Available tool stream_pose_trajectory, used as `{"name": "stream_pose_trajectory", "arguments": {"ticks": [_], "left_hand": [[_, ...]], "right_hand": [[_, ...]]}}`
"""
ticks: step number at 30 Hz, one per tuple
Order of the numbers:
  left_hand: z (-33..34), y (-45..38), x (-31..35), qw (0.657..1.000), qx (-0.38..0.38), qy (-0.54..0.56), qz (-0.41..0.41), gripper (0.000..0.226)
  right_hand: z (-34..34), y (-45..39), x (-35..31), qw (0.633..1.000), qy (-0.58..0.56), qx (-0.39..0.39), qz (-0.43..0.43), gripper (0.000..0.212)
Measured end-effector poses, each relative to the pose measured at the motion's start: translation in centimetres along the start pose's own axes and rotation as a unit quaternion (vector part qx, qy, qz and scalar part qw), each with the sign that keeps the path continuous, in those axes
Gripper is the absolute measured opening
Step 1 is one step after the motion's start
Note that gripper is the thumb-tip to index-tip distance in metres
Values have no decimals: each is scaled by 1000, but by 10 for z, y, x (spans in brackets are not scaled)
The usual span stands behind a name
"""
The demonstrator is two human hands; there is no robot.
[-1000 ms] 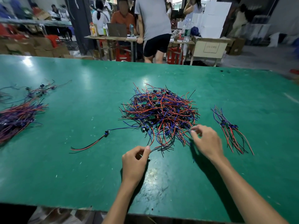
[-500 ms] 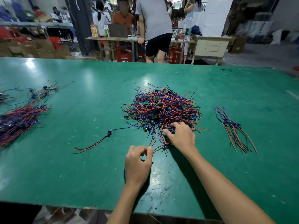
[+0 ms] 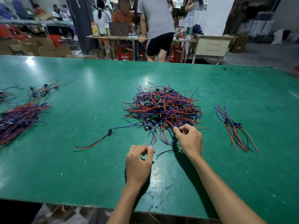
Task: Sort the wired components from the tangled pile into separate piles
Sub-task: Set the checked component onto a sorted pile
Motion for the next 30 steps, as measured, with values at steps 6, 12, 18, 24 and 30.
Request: {"name": "stream_pose_trajectory", "arguments": {"ticks": [6, 12, 18, 24, 30], "left_hand": [[2, 1, -4, 1000, -17, -15, 13, 24], [7, 2, 4, 998, -56, 7, 13, 27], [23, 2, 34, 975, -133, 168, -64, 26], [25, -6, 49, 931, -154, 279, -179, 6], [20, -4, 51, 917, -160, 313, -190, 21]], "right_hand": [[-15, 15, 0, 973, -184, -119, 76, 33], [-29, 36, 2, 895, -322, -281, 130, 30], [-41, 50, 1, 886, -325, -329, 26, 29], [-53, 55, -1, 883, -301, -349, -92, 24], [-53, 66, -4, 884, -356, -277, -120, 24]]}}
Point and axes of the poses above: each hand's wrist, its own y-axis away from the middle knuckle, its own z-axis out of the palm, x = y × z, the point moved 1 cm from there along -y, towards the middle knuckle, and after that the axes turned 7 degrees about y, right-handed, at the moved point
